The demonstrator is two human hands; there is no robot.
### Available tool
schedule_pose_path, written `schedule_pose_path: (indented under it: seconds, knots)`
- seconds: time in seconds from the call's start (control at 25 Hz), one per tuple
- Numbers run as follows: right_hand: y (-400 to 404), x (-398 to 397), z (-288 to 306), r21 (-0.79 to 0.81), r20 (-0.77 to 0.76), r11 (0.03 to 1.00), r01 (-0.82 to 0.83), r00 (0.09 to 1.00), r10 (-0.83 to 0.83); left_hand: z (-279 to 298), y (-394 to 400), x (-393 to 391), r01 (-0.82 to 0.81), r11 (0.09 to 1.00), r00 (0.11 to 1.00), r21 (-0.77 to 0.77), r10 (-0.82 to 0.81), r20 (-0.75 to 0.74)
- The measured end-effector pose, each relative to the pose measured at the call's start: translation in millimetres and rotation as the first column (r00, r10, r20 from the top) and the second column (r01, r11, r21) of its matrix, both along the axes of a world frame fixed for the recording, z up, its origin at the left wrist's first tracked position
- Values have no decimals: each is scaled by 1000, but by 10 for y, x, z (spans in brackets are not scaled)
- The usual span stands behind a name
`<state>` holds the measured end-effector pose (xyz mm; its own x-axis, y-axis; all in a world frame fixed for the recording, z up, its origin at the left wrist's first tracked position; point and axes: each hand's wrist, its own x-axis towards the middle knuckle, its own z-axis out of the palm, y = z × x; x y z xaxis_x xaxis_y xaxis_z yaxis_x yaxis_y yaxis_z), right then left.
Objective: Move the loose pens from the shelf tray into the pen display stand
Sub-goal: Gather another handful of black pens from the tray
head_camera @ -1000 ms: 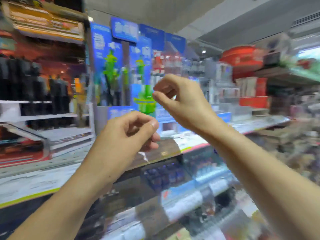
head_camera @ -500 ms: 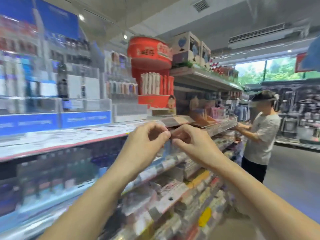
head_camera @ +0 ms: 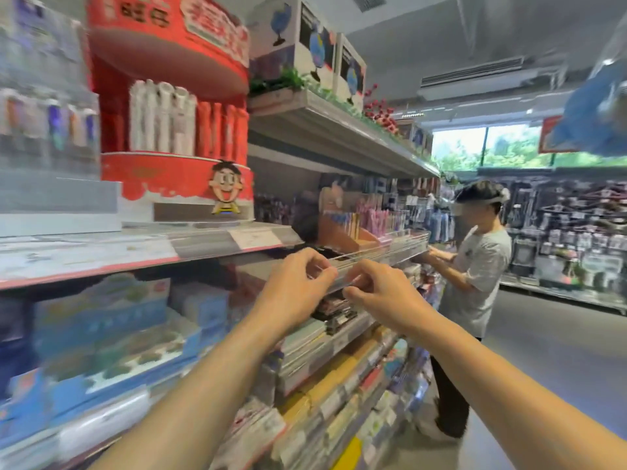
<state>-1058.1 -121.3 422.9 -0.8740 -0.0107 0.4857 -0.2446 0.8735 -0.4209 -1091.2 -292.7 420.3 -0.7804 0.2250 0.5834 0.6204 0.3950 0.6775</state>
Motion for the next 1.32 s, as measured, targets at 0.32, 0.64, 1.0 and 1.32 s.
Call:
schedule_pose_path:
  seconds: [0.32, 0.64, 1.0, 1.32]
  knots:
    - [989, -1960, 268, 84, -22, 996, 7, 1000, -5, 138, 1142, -1774, -121, 979, 992, -164, 115, -43]
    - [1294, -3744, 286, 145, -8, 963, -227, 973, 231, 50, 1193, -2906, -462, 774, 855, -433, 519, 15]
    - [1191, -5058, 214, 298, 320, 823, -484, 863, 391, 263, 1290, -3605, -485, 503, 507, -715, 828, 238]
    - [1016, -5319, 227, 133, 424, 799, -587, 762, 489, 213, 1282, -4077, -523, 515, 304, -679, 857, 416]
